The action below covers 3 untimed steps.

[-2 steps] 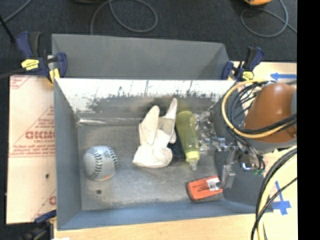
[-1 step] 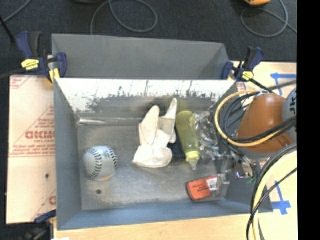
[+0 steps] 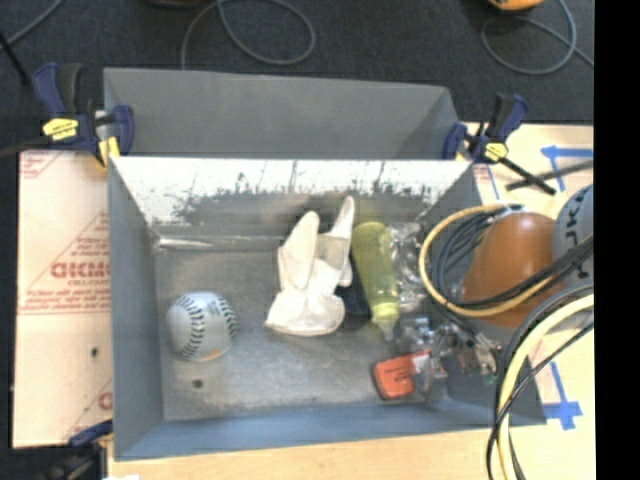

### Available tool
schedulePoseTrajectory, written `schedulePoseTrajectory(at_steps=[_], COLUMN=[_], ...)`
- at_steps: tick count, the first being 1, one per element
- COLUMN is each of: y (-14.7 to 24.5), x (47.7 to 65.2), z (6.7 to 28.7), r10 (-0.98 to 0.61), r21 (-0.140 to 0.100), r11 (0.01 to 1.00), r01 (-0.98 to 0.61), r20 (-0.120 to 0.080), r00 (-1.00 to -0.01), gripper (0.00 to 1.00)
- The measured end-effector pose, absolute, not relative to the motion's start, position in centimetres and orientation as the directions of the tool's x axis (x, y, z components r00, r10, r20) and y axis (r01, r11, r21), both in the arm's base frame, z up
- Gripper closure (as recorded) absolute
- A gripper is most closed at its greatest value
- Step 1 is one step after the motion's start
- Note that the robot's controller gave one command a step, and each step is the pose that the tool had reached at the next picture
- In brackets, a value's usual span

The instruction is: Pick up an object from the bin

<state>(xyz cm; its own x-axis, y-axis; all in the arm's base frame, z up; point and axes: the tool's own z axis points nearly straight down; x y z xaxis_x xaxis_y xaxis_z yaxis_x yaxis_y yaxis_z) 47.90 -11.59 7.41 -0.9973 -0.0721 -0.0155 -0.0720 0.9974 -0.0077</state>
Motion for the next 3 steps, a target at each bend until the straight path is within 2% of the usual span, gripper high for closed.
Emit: schedulePoseTrajectory(at_steps=[1,2,3], y=[-11.6,-9.0,-9.0], x=[47.9,48.6,48.6], z=[7.4,7.6,7.6], r10=[-0.072,-0.445,-0.449], r21=[-0.008,-0.030,-0.031], r11=[0.997,0.895,0.893], r01=[-0.072,-0.445,-0.448], r20=[-0.016,-0.028,-0.028], r00=[-0.997,-0.895,-0.893], gripper=[1.00,1.00,1.00])
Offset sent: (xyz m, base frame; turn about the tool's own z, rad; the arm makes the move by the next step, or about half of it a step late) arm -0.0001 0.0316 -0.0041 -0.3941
